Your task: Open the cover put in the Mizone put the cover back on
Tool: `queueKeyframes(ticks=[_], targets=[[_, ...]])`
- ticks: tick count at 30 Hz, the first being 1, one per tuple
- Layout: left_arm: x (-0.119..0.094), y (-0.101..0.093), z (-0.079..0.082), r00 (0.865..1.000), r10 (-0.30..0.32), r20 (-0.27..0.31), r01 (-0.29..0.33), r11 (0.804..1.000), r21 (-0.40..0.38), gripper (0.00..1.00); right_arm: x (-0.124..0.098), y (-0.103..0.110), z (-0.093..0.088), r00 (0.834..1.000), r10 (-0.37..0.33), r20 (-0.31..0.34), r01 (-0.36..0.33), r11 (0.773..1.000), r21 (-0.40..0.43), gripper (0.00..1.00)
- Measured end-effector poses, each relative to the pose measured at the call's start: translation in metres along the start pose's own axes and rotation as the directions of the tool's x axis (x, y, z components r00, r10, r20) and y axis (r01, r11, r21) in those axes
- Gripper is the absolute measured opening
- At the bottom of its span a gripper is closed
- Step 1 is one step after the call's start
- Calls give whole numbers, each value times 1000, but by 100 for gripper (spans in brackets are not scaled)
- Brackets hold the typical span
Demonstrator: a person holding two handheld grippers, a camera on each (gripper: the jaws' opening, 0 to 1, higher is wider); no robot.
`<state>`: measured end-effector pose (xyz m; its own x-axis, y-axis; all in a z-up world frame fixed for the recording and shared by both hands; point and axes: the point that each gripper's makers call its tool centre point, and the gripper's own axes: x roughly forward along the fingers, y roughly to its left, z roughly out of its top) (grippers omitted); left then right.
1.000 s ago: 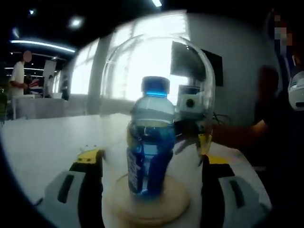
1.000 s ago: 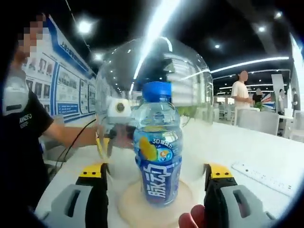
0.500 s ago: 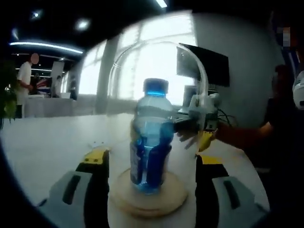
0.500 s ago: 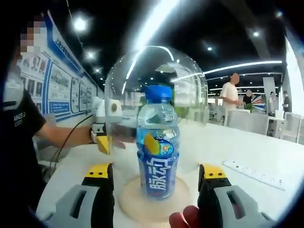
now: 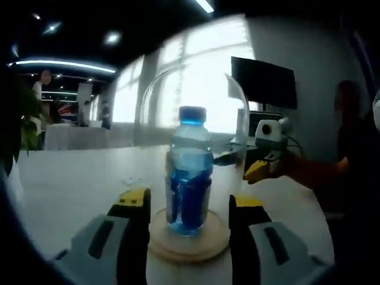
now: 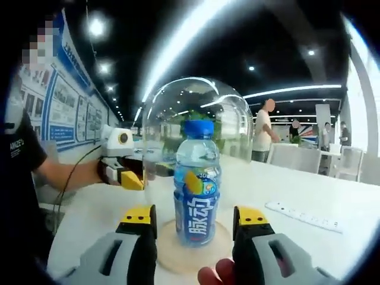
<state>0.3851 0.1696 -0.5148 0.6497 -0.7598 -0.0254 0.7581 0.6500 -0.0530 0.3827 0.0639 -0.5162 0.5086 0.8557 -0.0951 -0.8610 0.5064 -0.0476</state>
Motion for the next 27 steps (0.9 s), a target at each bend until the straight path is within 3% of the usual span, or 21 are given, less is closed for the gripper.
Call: queueKeyframes(ticks=[5,12,16,27], targets=[[-9,-2,6,998,54,30,-53,999,-6,30,-11,4,12,997,-35,64,33,999,30,25],[-22,-12,10,994,104,40,-106,993,57,28,-19,10,13,995,-68,70,67,998,3,25],[-30,-15,14,989,124,82,-127,992,28,28,-23,16,10,994,-83,74,83,997,5,26],[-54,-19,3,976,201,89,-201,980,-10,25,-44,24,-1,985,-153,74,154,988,1,26]])
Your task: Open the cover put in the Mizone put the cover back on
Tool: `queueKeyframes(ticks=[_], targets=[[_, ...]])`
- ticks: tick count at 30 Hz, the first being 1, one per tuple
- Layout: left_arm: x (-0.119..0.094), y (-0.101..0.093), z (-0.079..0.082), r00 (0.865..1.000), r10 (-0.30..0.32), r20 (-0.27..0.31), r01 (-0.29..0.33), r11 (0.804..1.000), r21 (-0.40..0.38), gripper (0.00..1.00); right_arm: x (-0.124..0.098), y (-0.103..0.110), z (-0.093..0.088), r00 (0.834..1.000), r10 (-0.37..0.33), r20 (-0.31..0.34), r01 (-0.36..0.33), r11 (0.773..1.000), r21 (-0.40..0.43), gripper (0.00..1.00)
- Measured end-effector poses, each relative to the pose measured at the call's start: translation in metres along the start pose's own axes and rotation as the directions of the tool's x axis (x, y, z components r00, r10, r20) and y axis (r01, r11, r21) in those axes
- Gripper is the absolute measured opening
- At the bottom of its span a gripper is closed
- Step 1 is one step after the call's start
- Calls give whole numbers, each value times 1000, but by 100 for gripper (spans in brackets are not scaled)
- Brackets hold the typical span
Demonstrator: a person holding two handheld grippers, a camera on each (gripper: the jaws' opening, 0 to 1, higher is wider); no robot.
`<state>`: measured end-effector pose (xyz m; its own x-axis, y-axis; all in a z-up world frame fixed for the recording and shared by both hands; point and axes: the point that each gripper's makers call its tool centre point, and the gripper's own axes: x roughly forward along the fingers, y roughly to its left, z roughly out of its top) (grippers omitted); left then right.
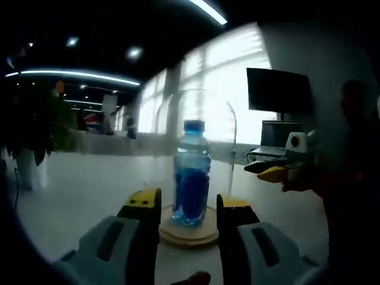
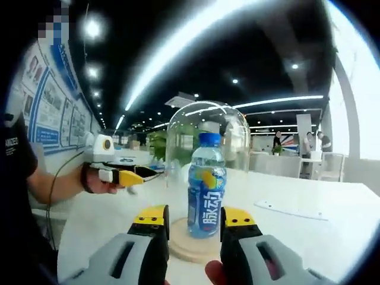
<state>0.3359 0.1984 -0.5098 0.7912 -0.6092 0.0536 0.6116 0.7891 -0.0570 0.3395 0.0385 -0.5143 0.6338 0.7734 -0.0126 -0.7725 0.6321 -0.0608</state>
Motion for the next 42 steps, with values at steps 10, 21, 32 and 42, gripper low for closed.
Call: queueKeyframes(ticks=[10,21,32,42], targets=[[-15,9,-18,999,40,-24,-39,999,29,23,-21,1,-12,999,-43,-2,43,999,14,25],[-34,0,-28,1000,30,9,-30,999,33,22,-43,-2,-32,994,-106,22,104,991,88,21],[-51,-3,-41,999,34,19,-35,998,58,20,-58,8,-50,994,-106,31,104,992,70,20],[-51,-8,-50,998,51,21,-52,997,48,20,-61,12,-67,993,-116,10,115,991,68,20]])
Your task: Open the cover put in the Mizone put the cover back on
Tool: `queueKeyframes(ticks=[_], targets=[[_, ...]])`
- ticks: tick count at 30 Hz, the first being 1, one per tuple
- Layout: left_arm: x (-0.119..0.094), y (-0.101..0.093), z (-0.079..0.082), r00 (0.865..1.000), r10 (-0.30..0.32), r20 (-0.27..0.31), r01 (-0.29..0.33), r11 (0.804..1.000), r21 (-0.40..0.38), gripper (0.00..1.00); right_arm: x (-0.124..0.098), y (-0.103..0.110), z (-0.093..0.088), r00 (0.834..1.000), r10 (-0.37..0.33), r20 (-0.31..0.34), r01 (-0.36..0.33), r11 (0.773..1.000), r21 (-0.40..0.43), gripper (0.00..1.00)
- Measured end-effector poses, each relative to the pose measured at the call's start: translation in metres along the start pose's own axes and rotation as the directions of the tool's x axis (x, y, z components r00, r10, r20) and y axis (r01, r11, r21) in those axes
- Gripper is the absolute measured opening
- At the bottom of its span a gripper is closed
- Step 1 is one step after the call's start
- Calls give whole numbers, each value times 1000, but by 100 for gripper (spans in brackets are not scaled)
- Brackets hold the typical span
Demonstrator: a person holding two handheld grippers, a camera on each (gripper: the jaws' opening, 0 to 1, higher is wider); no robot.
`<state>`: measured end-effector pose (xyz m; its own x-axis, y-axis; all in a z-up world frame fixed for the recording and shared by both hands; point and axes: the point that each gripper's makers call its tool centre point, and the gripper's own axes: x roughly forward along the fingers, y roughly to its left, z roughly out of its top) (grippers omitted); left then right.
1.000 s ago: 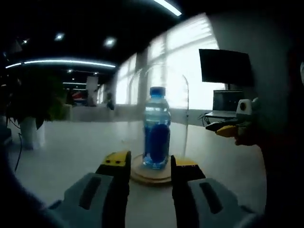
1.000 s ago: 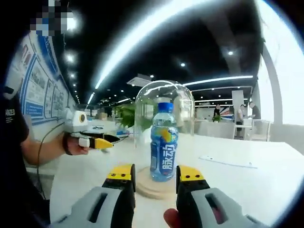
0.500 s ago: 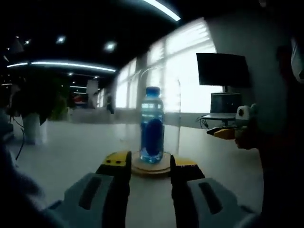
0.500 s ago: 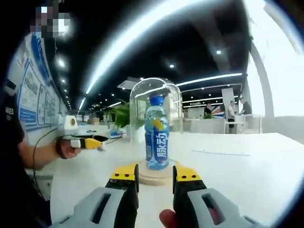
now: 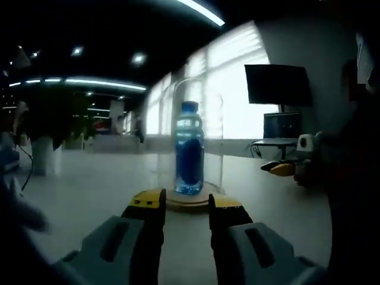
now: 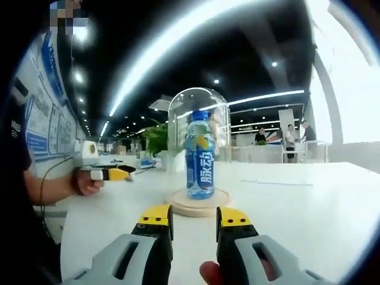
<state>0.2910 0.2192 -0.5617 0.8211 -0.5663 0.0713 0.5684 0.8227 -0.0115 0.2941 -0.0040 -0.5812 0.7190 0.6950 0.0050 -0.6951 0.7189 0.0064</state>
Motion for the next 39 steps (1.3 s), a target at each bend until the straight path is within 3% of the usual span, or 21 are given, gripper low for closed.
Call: queueKeyframes(ticks=[14,20,26,39], targets=[[-4,-1,-6,1000,13,-19,-13,1000,2,20,-10,2,4,999,-31,10,31,999,13,20],[-7,1,-3,1000,30,0,-30,999,-41,20,-14,6,1,999,-35,9,35,999,14,20],[-5,-2,-4,1000,28,-3,-28,1000,-4,19,-15,2,3,998,-59,19,59,998,20,20],[-6,-4,2,1000,9,28,-9,1000,-22,19,-15,1,2,998,-56,17,56,998,6,20]])
